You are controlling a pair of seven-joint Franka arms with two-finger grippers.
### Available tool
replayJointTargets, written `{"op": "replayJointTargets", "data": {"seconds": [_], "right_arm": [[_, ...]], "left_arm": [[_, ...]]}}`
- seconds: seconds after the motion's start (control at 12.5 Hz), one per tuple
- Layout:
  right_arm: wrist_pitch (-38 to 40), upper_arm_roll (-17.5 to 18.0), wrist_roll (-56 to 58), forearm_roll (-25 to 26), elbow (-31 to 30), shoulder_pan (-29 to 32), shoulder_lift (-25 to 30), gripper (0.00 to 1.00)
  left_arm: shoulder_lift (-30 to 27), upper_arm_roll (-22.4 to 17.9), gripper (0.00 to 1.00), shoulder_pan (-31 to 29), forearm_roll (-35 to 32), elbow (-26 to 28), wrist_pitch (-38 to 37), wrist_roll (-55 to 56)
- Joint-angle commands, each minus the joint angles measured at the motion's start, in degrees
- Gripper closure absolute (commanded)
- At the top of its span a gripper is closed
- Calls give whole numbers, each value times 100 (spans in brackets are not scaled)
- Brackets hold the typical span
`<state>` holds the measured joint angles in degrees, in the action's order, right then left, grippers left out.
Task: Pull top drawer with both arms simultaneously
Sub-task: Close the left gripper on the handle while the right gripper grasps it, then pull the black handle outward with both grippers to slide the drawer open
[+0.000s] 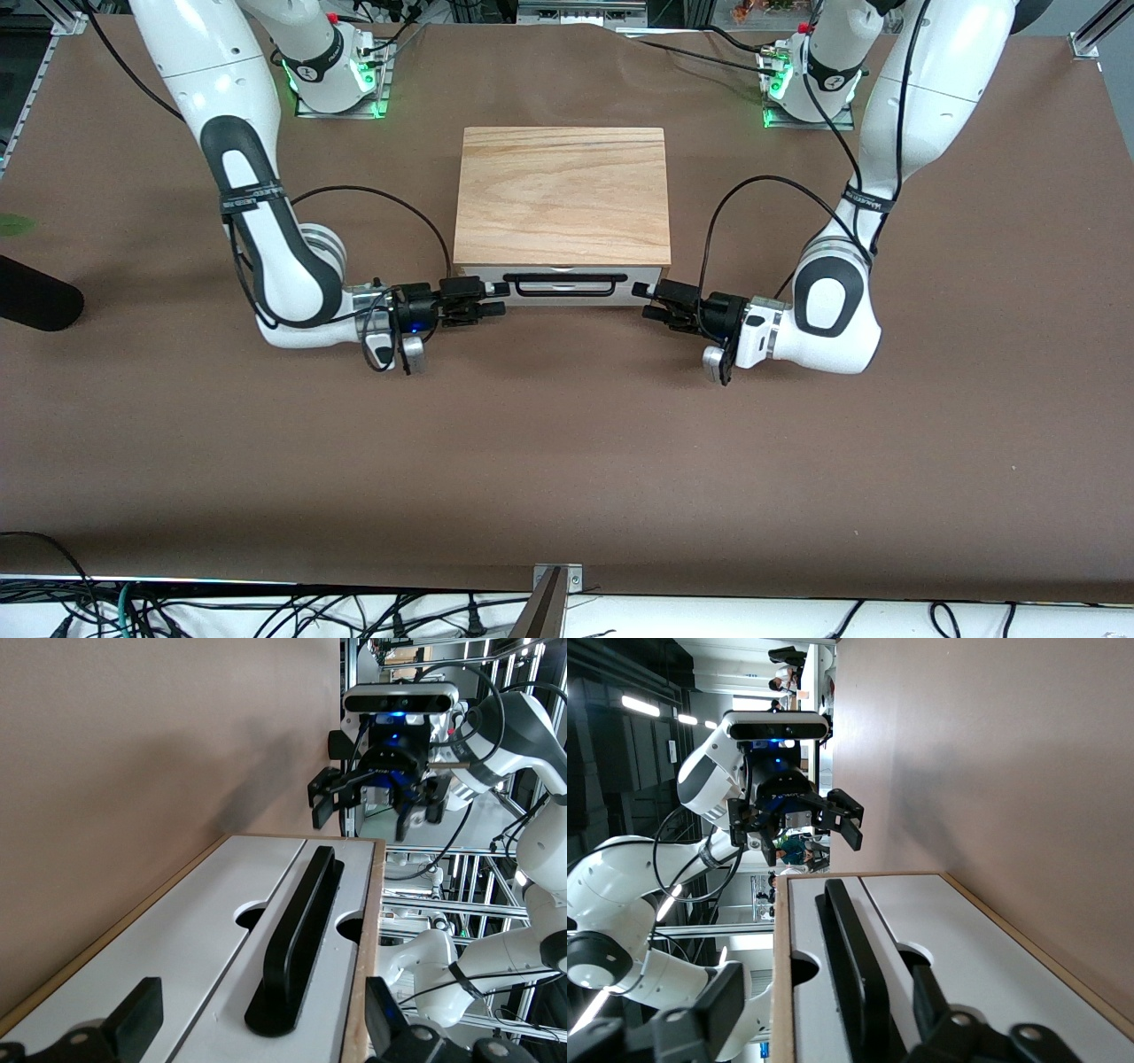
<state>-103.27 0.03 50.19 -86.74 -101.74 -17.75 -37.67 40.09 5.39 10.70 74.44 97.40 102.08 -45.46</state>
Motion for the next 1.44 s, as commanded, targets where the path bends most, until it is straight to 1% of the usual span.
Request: {"op": "replayJointTargets", "data": {"seconds": [0.0, 0.16, 0.24, 0.32, 0.4, 0.48, 0.56, 0.64, 0.72, 0.88, 0.96, 1.28, 1.36], "right_arm": [[-53, -20, 490, -351, -328, -96, 67, 36], [-62, -20, 867, -790, -408, -167, -81, 42], [-44, -20, 1017, -870, -417, -185, -126, 43], [-18, -20, 1071, -906, -417, -194, -170, 48], [-9, -12, 1071, -906, -417, -194, -196, 54], [-17, -20, 1071, -915, -417, -202, -197, 61], [-26, -12, 1071, -950, -417, -211, -197, 70], [-9, -20, 1080, -967, -408, -211, -197, 77], [-9, -20, 1080, -967, -399, -203, -197, 80], [9, -20, 1080, -967, -373, -176, -197, 87], [18, -20, 1080, -967, -364, -167, -188, 91], [62, -20, 1080, -967, -338, -141, -188, 94], [62, -20, 1080, -967, -338, -132, -188, 94]], "left_arm": [[-133, 67, 0, 64, 378, 332, 198, -472], [-124, 137, 1, 126, 440, 333, 251, -569], [-115, 137, 1, 126, 501, 333, 242, -630], [-98, 146, 3, 134, 528, 333, 251, -683], [-80, 207, 10, 152, 528, 333, 251, -692], [-80, 216, 23, 161, 528, 324, 251, -718], [-71, 216, 37, 170, 528, 324, 251, -719], [-71, 216, 52, 170, 528, 315, 251, -727], [-54, 225, 64, 178, 528, 298, 251, -771], [-36, 234, 70, 179, 519, 289, 251, -771], [-36, 234, 70, 179, 519, 271, 251, -771], [-36, 234, 83, 170, 510, 245, 251, -772], [-36, 234, 83, 170, 510, 236, 251, -771]]}}
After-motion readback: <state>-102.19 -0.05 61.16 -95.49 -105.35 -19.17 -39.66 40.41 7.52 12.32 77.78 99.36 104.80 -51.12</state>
